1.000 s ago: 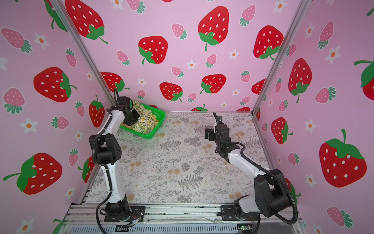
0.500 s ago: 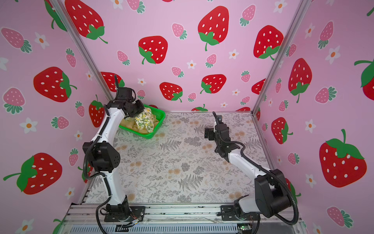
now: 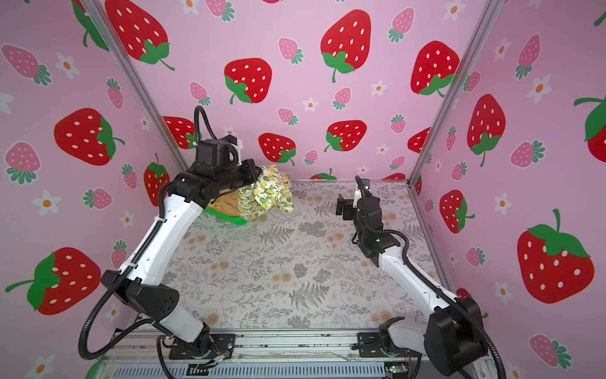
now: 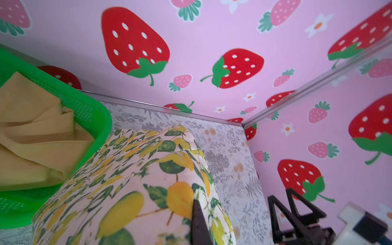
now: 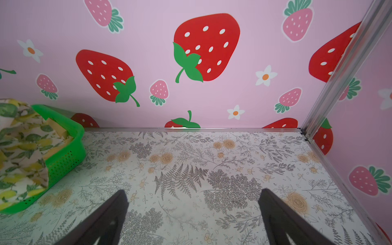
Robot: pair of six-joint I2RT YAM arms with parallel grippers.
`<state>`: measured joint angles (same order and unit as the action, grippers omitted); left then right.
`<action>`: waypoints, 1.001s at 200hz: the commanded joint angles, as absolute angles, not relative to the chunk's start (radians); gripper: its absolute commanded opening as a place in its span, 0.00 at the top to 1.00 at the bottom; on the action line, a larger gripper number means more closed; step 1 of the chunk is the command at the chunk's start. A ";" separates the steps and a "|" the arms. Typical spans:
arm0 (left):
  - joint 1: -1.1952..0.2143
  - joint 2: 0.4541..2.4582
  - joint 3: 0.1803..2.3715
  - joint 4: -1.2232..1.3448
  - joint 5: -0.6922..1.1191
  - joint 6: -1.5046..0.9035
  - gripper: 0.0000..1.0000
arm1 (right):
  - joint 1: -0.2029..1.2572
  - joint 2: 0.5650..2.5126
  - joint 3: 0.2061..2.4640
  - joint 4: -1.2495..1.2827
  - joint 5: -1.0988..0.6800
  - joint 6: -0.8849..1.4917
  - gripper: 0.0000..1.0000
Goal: Fold and stack skirts
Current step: Place the skirt at the center of the table.
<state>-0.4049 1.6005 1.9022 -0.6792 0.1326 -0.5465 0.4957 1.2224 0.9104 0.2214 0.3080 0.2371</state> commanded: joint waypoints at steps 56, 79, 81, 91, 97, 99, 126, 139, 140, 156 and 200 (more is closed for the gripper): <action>-0.668 1.464 1.633 -0.552 0.054 -0.570 1.00 | 0.502 1.114 0.930 0.154 0.426 0.236 0.00; -0.728 1.576 1.647 -0.510 0.057 -0.574 1.00 | 0.499 1.123 0.922 0.127 0.473 0.243 0.00; -0.734 1.590 1.654 -0.513 0.057 -0.574 1.00 | 0.499 1.123 0.921 0.125 0.480 0.244 0.00; -0.758 1.661 1.697 -0.517 0.054 -0.575 1.00 | 0.494 1.124 0.915 0.111 0.506 0.248 0.00; -0.776 1.714 1.724 -0.520 0.052 -0.574 1.00 | 0.491 1.124 0.910 0.105 0.528 0.252 0.00; -0.782 1.732 1.737 -0.521 0.054 -0.574 1.00 | 0.489 1.123 0.909 0.103 0.533 0.253 0.00; -0.848 1.948 1.886 -0.528 0.081 -0.586 1.00 | 0.441 1.106 0.892 0.060 0.554 0.293 0.00; -0.868 2.039 1.954 -0.522 0.106 -0.602 1.00 | 0.398 1.091 0.879 0.042 0.540 0.321 0.00; -0.870 2.046 1.960 -0.523 0.107 -0.605 1.00 | 0.394 1.090 0.878 0.041 0.537 0.323 0.00; -0.882 2.131 2.023 -0.500 0.175 -0.628 0.88 | 0.316 1.087 0.865 0.019 0.484 0.360 0.00; -0.870 2.136 2.027 -0.469 0.223 -0.637 0.08 | 0.206 1.120 0.833 -0.009 0.351 0.407 0.00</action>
<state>-0.8921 2.2074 1.9869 -0.5087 0.1974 -0.6186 0.2150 1.1091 0.8555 0.0242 0.4259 0.3595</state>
